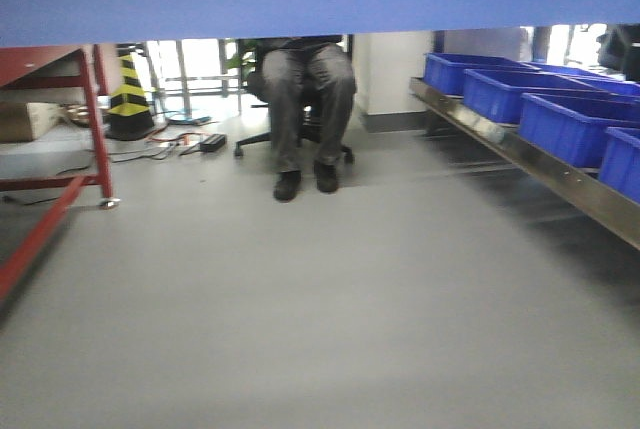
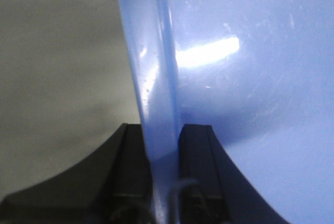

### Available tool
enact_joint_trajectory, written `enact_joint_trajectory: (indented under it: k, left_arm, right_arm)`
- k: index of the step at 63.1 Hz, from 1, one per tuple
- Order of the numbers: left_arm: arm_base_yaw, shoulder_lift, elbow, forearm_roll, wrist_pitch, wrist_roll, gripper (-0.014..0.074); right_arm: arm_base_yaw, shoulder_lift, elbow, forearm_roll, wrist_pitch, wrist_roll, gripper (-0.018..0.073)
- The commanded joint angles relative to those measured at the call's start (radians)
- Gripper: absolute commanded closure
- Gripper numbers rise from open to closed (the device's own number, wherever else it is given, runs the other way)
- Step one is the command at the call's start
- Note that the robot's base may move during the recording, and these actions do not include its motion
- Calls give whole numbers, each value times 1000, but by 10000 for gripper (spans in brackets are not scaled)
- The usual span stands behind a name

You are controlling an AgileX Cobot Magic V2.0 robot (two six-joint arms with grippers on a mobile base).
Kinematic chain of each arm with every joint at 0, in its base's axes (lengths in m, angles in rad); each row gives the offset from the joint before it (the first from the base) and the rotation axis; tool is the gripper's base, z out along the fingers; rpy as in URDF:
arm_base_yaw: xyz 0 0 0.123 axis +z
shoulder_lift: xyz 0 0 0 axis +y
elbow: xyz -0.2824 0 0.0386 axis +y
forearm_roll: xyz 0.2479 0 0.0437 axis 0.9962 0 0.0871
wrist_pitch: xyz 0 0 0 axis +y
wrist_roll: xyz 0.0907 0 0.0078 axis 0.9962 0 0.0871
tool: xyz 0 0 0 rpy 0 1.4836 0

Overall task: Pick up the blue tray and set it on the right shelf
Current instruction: 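Drive the base toward the shelving rack holding the tray level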

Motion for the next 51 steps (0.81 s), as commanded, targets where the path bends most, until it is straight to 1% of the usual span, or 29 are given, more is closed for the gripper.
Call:
enact_joint_trajectory:
  k: [1, 51]
  left_arm:
    - [-25, -31, -31, -96, 9, 40, 645]
    - [-25, -31, -31, -96, 9, 40, 645]
  right_arm:
    - [9, -29, -26, 37, 12, -28, 538]
    - [9, -29, -26, 37, 12, -28, 538]
